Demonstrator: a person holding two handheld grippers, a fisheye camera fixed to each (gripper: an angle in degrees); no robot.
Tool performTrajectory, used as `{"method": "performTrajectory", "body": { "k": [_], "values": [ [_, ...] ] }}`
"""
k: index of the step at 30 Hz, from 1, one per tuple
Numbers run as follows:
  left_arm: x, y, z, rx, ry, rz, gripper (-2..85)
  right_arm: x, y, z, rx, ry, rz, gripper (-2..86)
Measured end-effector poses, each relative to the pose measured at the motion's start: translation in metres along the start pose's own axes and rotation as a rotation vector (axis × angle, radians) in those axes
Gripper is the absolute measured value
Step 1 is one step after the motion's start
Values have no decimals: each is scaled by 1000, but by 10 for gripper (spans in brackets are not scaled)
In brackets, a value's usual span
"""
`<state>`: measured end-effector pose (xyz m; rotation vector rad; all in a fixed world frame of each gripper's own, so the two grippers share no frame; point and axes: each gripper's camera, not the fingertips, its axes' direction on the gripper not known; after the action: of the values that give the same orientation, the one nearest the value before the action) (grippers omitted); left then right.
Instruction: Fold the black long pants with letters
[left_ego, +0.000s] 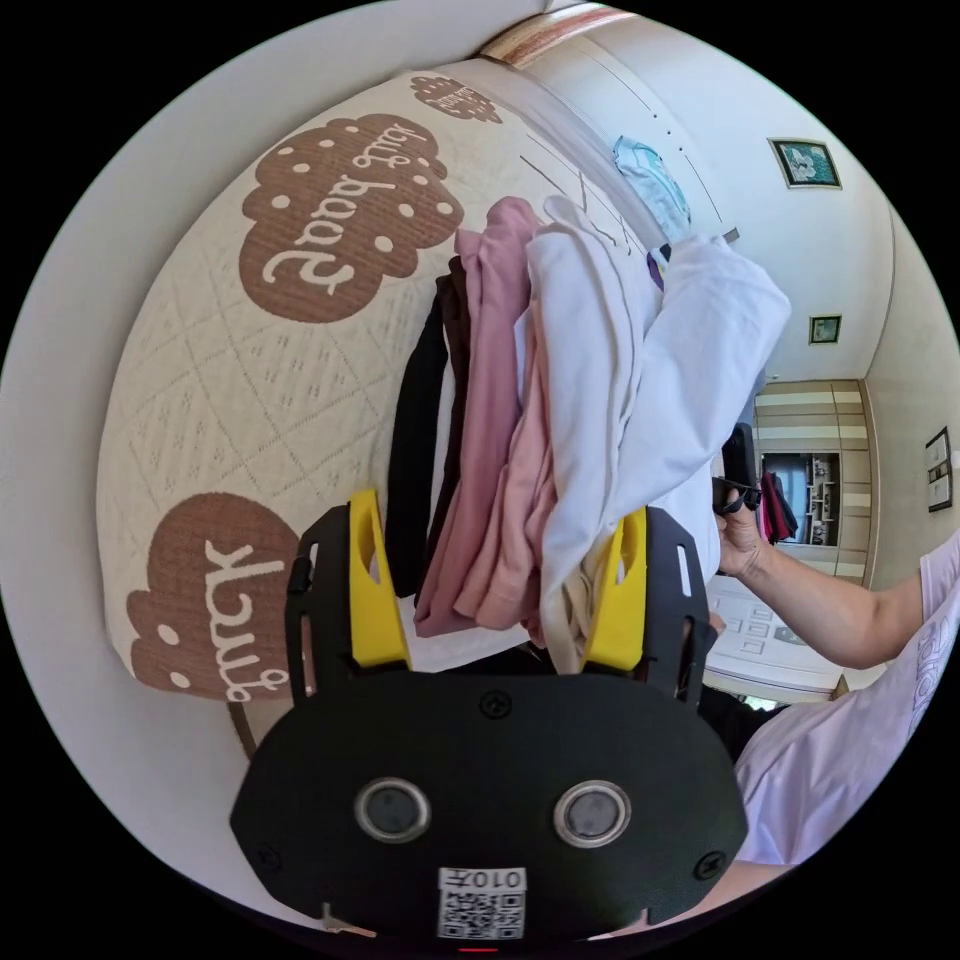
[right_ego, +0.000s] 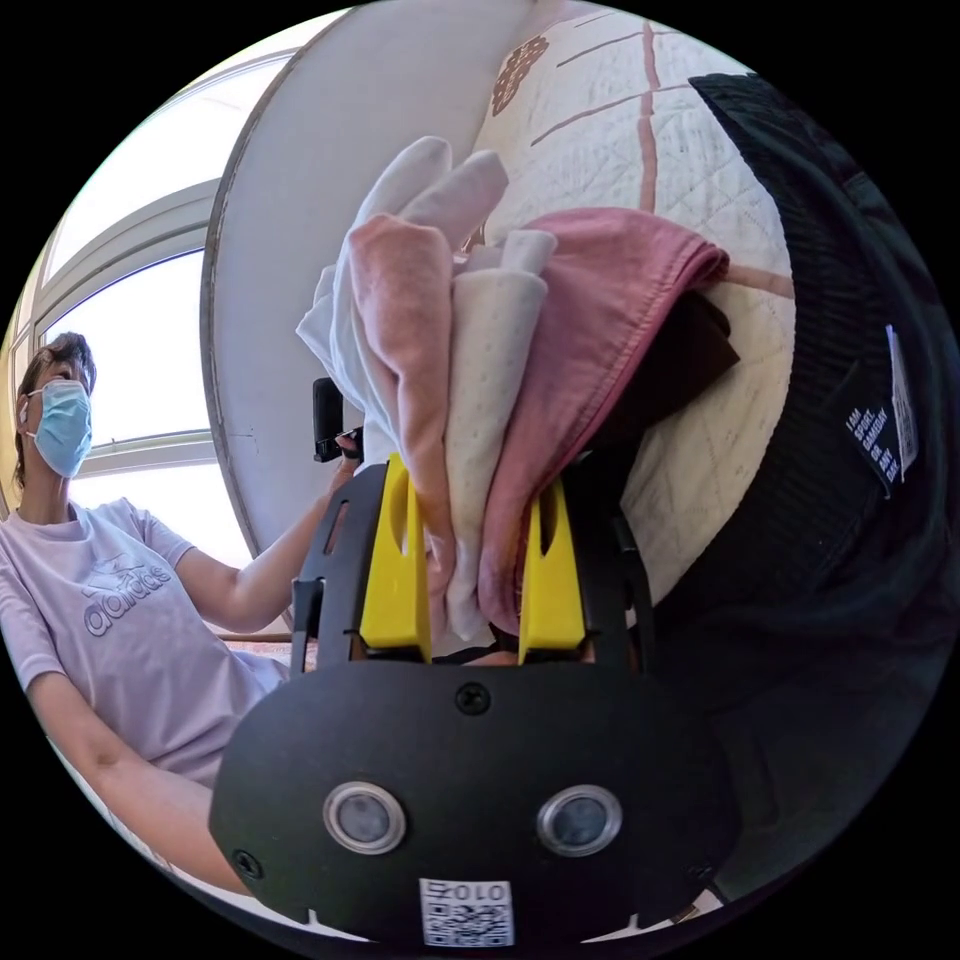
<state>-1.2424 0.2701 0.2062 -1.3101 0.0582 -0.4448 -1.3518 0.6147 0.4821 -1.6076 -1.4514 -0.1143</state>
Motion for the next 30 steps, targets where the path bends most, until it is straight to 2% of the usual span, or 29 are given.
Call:
{"method": "performTrajectory", "body": {
  "k": [6,9,13,19,21,23,25,27,30],
  "values": [
    [2,-12,1,-45,45,4,236,8,9,4,6,-11,5,145],
    [9,-12,6,-30,-23,2,236,14,14,6,5,-17,10,150],
    [-21,-22,15,-59,90,-29,233,18,19,9,-10,-10,9,149],
    [-43,-47,22,-158,265,126,202,36,26,16,-38,-67,5,149],
    [-13,-51,10,-126,172,237,179,42,31,15,-31,-77,10,151],
    [-7,-48,13,-91,136,229,165,49,39,13,-9,-90,23,151],
    [-28,-44,22,-50,204,145,151,52,46,16,-9,-78,13,147],
    [-60,-45,31,-4,356,52,138,48,44,18,-33,-53,-34,141],
    [-40,-54,21,9,296,111,137,47,43,14,-50,-68,-88,137]
  ]
}}
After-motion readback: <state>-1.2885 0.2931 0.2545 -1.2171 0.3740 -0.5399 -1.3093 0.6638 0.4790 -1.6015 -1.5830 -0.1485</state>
